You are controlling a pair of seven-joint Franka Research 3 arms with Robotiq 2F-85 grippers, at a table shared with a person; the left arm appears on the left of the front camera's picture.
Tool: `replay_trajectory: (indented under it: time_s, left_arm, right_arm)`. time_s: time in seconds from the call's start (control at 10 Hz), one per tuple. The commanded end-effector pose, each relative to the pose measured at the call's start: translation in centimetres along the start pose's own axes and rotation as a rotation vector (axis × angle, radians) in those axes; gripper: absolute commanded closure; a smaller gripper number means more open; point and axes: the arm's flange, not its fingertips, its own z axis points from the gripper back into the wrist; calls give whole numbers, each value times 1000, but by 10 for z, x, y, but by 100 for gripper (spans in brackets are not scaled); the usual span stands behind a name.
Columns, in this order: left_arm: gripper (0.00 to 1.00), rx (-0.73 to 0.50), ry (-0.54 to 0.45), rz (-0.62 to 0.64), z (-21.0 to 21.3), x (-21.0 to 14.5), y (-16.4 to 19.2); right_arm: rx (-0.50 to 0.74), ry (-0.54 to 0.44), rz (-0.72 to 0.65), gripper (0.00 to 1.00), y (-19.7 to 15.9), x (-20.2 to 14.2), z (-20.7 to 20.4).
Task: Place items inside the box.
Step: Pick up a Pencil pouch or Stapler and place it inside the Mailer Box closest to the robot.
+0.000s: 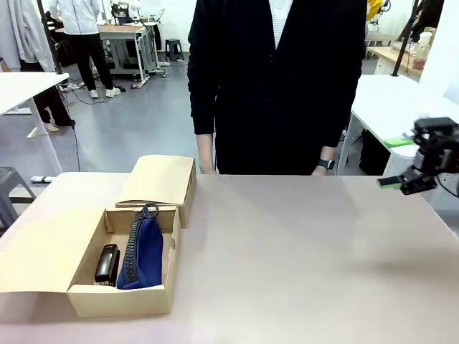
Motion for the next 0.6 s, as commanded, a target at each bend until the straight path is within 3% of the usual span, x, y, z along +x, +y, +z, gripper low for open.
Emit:
replay_trajectory:
  time_s: [0.0,0.2,0.3,0.5]
  left_arm:
    - [0,-21,-8,-14,0,0,-1]
    - [0,-21,-8,-14,0,0,-1]
    - [0,-21,-8,-14,0,0,-1]
    - [0,-21,-8,-14,0,0,-1]
  right_arm:
    - [13,21,209,0,-23,-25,-4]
    - [-157,2,97,0,-35,-21,-16]
    - [-2,1,134,0,-27,-23,4]
    - [-2,1,134,0,-27,-23,4]
